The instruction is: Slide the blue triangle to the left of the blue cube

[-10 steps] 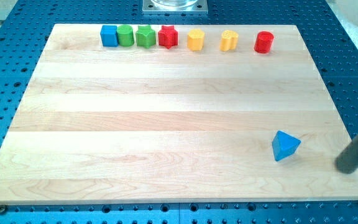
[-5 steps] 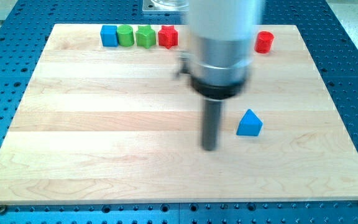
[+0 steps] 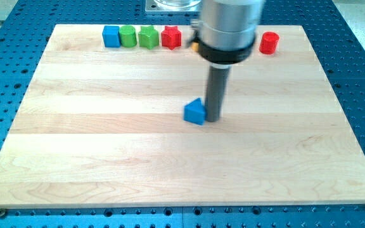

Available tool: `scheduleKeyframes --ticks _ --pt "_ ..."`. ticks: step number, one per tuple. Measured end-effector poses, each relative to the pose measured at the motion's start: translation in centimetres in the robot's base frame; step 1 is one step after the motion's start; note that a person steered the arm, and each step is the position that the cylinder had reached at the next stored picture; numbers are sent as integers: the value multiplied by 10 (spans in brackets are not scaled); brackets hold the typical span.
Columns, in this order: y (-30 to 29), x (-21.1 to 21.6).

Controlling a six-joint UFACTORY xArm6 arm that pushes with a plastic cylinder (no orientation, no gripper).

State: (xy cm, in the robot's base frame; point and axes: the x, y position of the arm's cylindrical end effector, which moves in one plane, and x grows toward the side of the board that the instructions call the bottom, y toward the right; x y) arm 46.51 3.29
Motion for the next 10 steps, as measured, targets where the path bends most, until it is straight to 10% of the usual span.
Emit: scheduleKeyframes --ticks 4,10 --pt "-204 0" --pt "-264 -61"
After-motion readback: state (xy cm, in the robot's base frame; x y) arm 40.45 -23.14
